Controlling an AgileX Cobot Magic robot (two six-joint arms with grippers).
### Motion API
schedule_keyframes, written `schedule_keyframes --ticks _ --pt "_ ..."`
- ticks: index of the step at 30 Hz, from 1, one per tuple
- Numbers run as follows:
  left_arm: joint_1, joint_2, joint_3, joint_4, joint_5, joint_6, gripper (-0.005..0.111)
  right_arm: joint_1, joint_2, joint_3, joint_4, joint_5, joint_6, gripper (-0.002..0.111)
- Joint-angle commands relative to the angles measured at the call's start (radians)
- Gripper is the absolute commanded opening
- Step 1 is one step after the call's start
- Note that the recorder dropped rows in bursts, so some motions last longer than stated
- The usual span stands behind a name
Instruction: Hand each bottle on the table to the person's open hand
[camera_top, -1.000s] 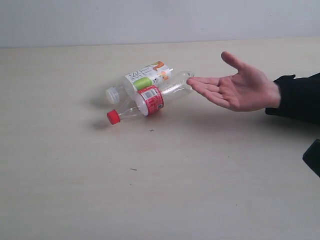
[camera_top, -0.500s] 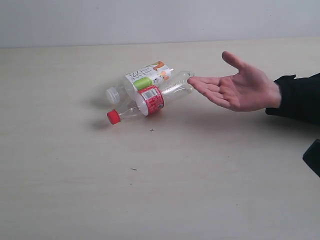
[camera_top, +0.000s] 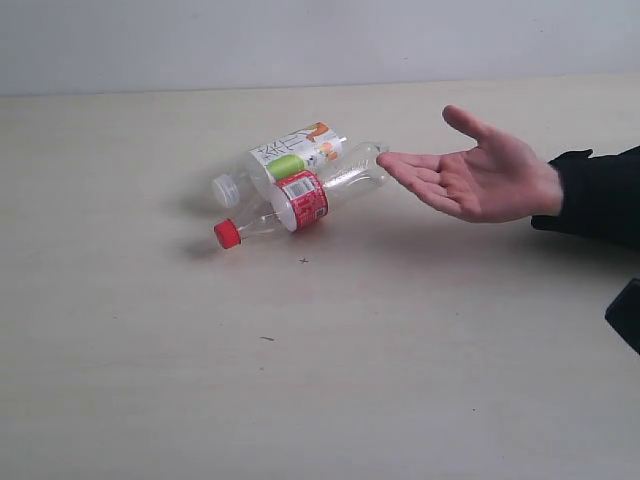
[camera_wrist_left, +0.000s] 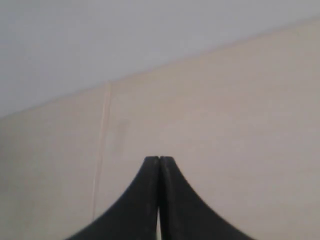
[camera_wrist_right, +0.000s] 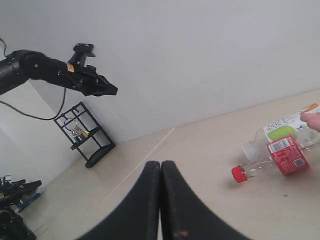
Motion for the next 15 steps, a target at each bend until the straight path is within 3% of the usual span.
schedule_keyframes --ticks 1,3,6,15 --pt "-0.013 0.160 -0.150 -0.459 0.247 0.393 0.000 -0.003 -0.006 0.005 0.007 0.001 0.001 0.000" --pt "-0.052 0.208 -0.170 -0.592 0.260 0.466 0.000 -0.003 -0.006 0.005 0.007 0.001 0.001 0.000" --pt "-0.139 0.259 -0.171 -0.675 0.211 0.498 0.000 -0.003 -0.006 0.005 0.007 0.001 0.001 0.000" --pt "-0.435 0.400 -0.171 -0.706 0.029 0.538 0.000 -0.003 -0.006 0.005 0.007 0.001 0.001 0.000"
